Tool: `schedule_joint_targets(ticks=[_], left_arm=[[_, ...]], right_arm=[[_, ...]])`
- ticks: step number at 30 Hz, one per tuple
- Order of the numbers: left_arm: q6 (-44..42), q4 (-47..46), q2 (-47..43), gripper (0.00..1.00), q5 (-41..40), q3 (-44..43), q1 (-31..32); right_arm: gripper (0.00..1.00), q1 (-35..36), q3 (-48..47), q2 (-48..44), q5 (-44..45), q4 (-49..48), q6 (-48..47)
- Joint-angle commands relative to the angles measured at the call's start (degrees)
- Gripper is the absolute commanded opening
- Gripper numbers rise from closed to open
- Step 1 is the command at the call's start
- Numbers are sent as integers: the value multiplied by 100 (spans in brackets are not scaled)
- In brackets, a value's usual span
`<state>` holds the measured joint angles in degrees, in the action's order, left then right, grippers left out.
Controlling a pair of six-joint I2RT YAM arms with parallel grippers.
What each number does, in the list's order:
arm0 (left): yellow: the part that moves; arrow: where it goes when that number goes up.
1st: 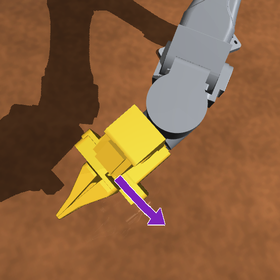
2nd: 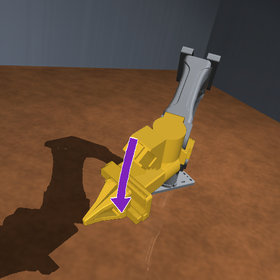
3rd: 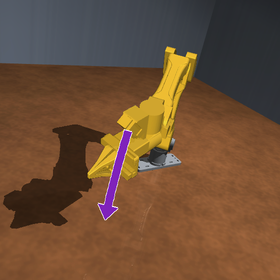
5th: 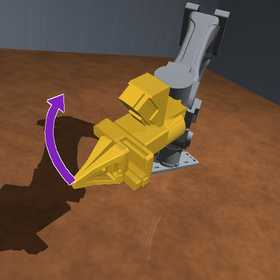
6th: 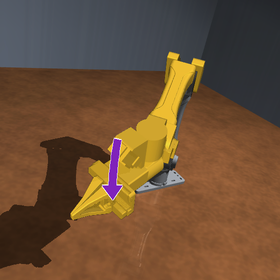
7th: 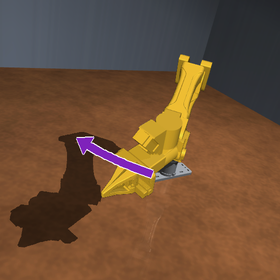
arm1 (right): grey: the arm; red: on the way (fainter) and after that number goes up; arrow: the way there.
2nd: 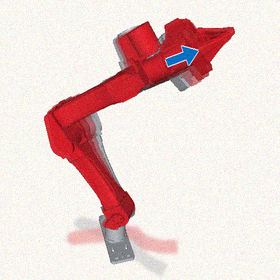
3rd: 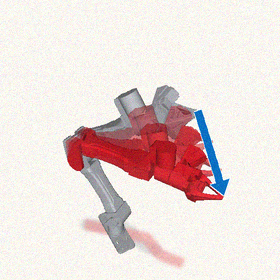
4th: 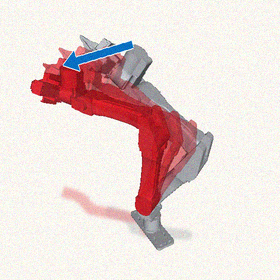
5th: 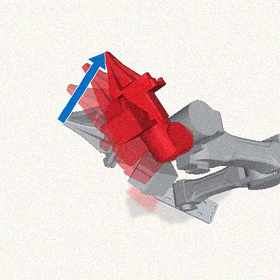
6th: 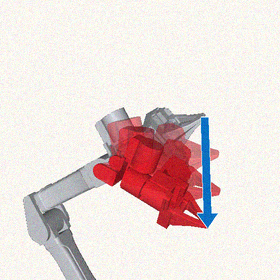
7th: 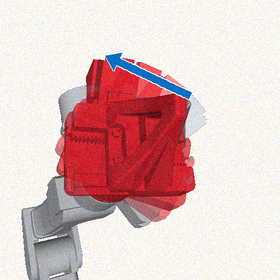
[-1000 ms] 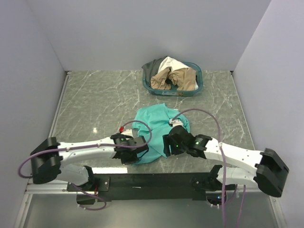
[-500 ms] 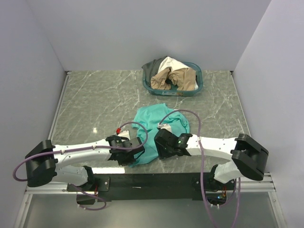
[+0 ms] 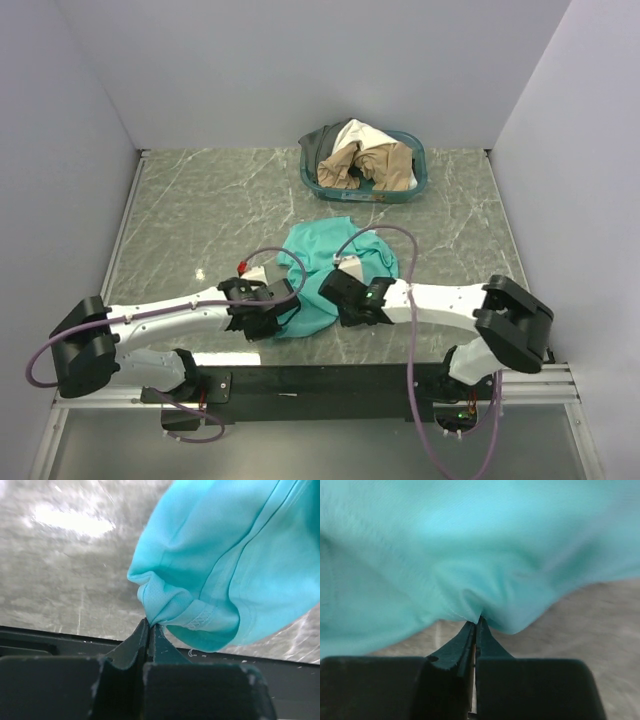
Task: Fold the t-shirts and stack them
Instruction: Flatten the tshirt out
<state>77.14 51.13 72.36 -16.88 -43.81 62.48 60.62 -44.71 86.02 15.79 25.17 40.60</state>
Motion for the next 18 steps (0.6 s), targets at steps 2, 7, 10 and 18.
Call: schedule_joint_targets(ticks=[2, 7, 10, 18], left_arm=[[-103, 151, -406, 1, -622, -496, -262], [-208, 108, -486, 1, -1150, -997, -991], [-367, -130, -355, 1, -1291, -1322, -1641], [-534, 861, 226, 1, -2572, -4053, -2416]], right_arm=[[0, -163, -160, -1006, 1241, 796, 133], [0, -1488, 128, -2235, 849, 53, -552], [0, -2396, 165, -2746, 241, -460, -1053], [0, -3468, -1890, -3160, 609, 84, -1976]])
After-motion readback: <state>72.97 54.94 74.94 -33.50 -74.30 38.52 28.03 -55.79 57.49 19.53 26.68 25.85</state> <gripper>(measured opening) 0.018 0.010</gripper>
